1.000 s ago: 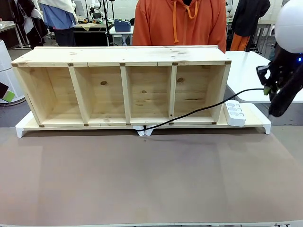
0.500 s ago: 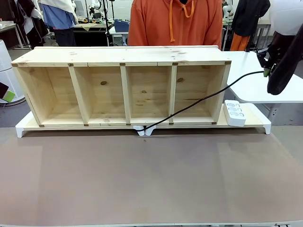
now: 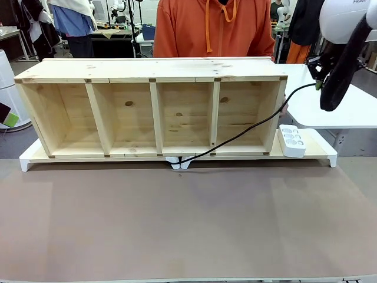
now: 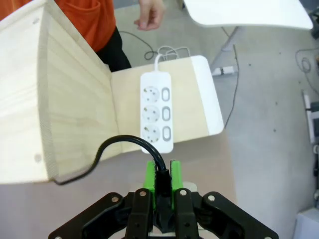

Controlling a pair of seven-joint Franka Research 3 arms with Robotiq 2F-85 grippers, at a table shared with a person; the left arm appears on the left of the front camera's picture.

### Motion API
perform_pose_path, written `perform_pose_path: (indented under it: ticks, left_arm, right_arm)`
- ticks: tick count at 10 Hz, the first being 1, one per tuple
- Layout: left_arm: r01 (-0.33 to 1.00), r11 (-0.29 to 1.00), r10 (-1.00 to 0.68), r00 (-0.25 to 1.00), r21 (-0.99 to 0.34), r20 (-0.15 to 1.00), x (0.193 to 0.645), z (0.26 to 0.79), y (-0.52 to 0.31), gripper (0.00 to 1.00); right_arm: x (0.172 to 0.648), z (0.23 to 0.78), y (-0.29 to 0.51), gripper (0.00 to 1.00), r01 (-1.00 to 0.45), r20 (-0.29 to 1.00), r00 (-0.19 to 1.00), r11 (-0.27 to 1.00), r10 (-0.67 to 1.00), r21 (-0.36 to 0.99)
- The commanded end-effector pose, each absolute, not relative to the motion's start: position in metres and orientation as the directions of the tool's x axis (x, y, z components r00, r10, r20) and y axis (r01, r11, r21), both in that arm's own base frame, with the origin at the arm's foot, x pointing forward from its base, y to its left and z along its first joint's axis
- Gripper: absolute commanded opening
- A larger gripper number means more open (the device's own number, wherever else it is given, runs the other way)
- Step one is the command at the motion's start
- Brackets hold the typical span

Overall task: Perform cable management.
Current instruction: Pull the grasped Power Cable to the location of the Power Strip.

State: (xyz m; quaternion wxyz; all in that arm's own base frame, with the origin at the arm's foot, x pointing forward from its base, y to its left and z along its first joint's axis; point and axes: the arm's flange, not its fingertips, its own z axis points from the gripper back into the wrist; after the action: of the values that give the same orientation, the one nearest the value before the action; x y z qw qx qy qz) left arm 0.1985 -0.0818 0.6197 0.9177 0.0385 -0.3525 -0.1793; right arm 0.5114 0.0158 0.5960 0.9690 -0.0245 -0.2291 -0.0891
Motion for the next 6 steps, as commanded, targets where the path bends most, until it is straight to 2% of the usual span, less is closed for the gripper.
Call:
perform_pose_path:
  ticks: [1,6]
  left_arm:
    - [0.310,0.931,-0.358,0.680,0.191,0.640,0.200,0.620,-0.083,1.00]
    - [0.310,0.931,-0.358,0.680,0.191,0.640,0.200,0.620,-0.083,1.00]
  right_arm:
    - [0.536,0.589,0.015,0.15,0.182,0.487,0.860,0.983,-0.152,-0.015]
    - [0.571,0.555,0.009,0.15,0.183,0.498,0.853,0.983,-0.158,0.000]
